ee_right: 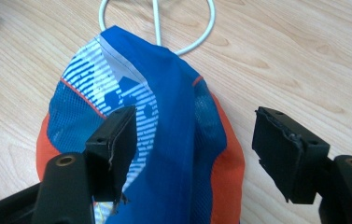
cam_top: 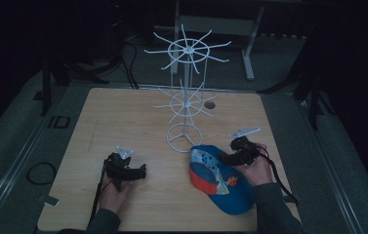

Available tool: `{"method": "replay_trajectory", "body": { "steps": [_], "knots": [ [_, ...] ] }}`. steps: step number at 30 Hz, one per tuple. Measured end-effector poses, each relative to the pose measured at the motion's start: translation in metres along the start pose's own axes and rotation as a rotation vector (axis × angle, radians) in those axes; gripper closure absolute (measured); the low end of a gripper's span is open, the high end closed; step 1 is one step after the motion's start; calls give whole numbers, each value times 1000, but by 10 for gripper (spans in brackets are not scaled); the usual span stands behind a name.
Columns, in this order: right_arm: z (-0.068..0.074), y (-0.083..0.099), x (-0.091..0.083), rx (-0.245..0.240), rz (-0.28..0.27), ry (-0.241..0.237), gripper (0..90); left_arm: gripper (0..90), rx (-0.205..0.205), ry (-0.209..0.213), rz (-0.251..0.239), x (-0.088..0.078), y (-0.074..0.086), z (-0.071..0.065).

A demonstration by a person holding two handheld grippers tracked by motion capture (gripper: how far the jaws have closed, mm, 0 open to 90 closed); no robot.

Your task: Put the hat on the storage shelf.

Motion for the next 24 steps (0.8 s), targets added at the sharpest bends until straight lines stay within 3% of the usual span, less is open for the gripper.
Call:
{"method": "replay_trajectory", "body": {
  "steps": [12, 24],
  "knots": [
    [12, -10, 27, -60, 81, -43, 296, 24, 11, 5, 3, 0, 0, 0],
    [14, -13, 54, -59, 169, -91, 337, 24, 10, 8, 3, 0, 0, -1]
  ]
}}
Point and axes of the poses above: each handheld gripper's, and its own axes: x roughly forward along the jaws, y roughly out of its underside, z roughly to its left, the point moved 9 cm from there along x, roughly forward along the jaws, and after that the axes turned 1 degree about -y, right-handed, at the moved point
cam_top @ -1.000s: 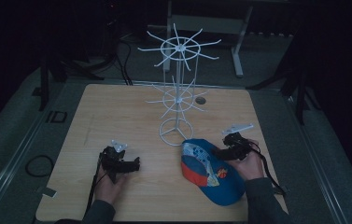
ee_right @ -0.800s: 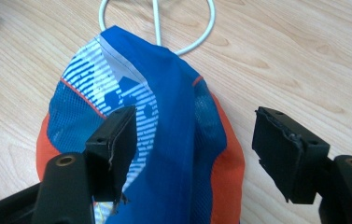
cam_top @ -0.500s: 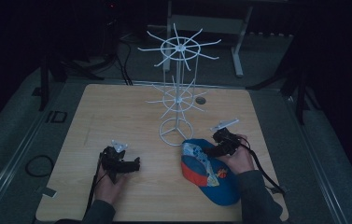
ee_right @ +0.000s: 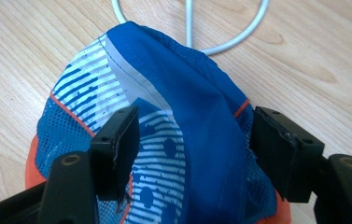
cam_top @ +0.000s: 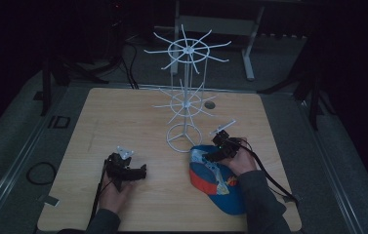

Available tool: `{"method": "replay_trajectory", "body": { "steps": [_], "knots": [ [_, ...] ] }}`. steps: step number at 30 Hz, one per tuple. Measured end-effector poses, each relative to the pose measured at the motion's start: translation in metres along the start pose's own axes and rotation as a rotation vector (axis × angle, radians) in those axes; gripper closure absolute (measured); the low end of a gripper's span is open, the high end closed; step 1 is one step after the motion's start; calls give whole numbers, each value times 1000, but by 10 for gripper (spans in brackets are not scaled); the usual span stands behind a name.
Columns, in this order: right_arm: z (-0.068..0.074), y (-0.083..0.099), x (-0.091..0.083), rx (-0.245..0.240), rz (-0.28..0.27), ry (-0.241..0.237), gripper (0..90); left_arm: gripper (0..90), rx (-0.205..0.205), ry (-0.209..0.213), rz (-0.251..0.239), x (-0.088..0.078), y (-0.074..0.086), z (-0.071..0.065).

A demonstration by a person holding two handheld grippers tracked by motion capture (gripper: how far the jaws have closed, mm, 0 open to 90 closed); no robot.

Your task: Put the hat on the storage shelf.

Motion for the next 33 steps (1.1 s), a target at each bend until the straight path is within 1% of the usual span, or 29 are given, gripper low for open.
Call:
{"method": "replay_trajectory", "body": {
  "steps": [2, 3, 5, 7, 8, 11, 13, 17, 22, 29, 33],
  "knots": [
    [2, 0, 4, 4, 25, -17, 343, 24, 1, 0, 0, 0, 0, 0],
    [2, 1, 6, 3, 40, -17, 358, 24, 0, 0, 0, 0, 0, 0],
    [5, 3, 9, -5, 68, -23, 419, 24, 1, 2, 0, 0, 0, 0],
    [7, 7, 12, -18, 101, -8, 513, 24, 1, 2, 0, 0, 0, 0],
    [8, 8, 13, -27, 110, -8, 597, 24, 1, 2, 0, 0, 0, 0],
    [12, 9, 14, -28, 117, -31, 788, 24, 2, 2, 0, 0, 0, 0],
    [13, 9, 12, -32, 108, -41, 838, 24, 2, 3, 1, 0, 0, -1],
    [16, 8, 6, -47, 80, -33, 874, 24, 2, 3, 1, 0, 0, -1],
    [18, 5, -9, -60, 16, -17, 886, 24, 5, 3, 1, 0, 0, -1],
    [17, 5, -28, -57, -29, -6, 887, 24, 4, 3, 0, 0, 0, -1],
    [17, 3, -38, -53, -60, -14, 888, 24, 3, 3, -1, 0, 0, -1]
  ]
}}
Point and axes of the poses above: each handheld gripper's, and its own axes: x roughly forward along the jaws, y roughly out of its underside, z roughly to its left, the point moved 9 cm from there along x, roughly forward along the jaws, and after that the axes turned 1 degree about -y, right-handed, at the moved point
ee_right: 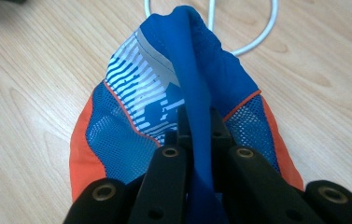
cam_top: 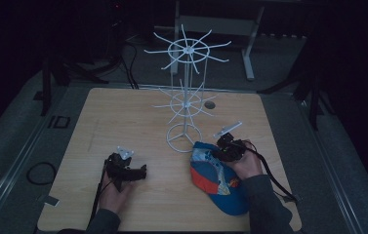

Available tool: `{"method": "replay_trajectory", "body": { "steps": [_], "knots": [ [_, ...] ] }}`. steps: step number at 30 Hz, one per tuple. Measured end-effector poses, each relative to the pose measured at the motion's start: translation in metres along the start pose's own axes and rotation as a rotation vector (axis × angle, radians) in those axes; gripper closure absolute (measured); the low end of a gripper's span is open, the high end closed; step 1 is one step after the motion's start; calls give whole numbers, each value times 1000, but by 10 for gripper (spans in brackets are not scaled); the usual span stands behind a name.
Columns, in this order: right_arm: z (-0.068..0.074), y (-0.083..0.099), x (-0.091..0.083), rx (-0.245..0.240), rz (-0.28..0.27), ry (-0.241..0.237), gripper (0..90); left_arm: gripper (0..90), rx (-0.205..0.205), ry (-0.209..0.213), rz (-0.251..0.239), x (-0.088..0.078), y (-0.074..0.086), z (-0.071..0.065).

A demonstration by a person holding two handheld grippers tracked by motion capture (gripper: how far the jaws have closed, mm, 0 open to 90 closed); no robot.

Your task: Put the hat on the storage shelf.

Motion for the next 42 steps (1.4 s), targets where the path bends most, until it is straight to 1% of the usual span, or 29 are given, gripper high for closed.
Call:
{"method": "replay_trajectory", "body": {
  "steps": [6, 11, 22, 32, 34, 42],
  "knots": [
    [-3, -1, -12, 7, -32, 6, 887, 24, 0, 0, 0, 0, 0, 0],
    [-6, 0, -21, 24, -63, 0, 887, 24, 0, 0, 0, 0, 0, 0],
    [-16, 5, -41, 62, -136, 6, 887, 24, 0, 0, 0, 0, 0, 0],
    [-20, 8, -55, 67, -180, 16, 887, 24, -1, 0, 0, 0, 0, 0],
    [-20, 6, -62, 67, -209, 14, 887, 24, -1, 0, 0, 0, 0, 0],
    [-24, 4, -79, 68, -263, 27, 887, 24, -2, 1, 1, 0, 0, 0]
  ]
}}
Point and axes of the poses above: each handheld gripper's, and its own axes: x roughly forward along the jaws, y roughly out of its underside, z roughly to its left, the point moved 9 cm from there along x, roughly forward along the jaws, and after that the axes turned 1 degree about -y, right-handed, at the moved point
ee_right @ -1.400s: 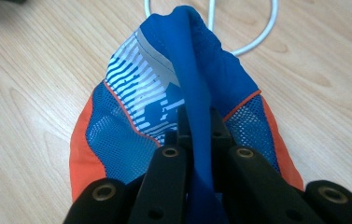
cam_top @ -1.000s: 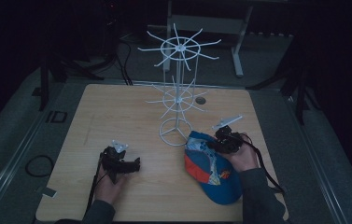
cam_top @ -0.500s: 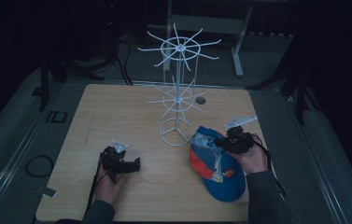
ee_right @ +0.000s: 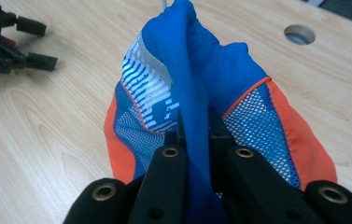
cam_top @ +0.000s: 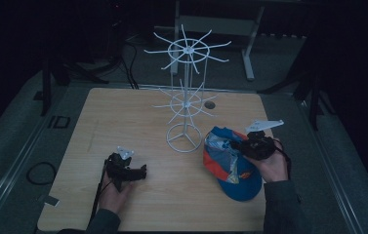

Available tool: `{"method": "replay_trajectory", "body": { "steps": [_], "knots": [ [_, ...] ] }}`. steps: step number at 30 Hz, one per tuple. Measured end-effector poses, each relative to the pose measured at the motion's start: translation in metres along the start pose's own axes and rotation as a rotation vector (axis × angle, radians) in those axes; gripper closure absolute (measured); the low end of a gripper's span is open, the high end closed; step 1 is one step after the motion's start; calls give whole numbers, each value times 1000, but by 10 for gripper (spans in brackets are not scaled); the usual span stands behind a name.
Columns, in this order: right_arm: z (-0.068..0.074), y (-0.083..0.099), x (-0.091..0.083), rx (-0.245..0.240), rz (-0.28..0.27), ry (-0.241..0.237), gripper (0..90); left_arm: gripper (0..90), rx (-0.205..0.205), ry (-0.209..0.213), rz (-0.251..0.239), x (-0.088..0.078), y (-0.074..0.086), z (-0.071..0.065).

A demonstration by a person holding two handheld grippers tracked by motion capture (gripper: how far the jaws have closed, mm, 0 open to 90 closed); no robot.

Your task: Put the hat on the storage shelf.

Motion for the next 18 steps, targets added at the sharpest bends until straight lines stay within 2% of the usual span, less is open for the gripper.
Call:
{"method": "replay_trajectory", "body": {
  "steps": [18],
  "knots": [
    [-12, -11, -27, 14, -81, 25, 887, 24, 2, 1, 3, 0, 0, 0]
  ]
}}
Point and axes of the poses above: each handheld gripper's, and its own axes: x roughly forward along the jaws, y roughly out of its underside, z roughly to its left, the point moved 9 cm from there along x, roughly forward along the jaws, and after that the axes turned 1 degree about -y, right-handed, at the moved point
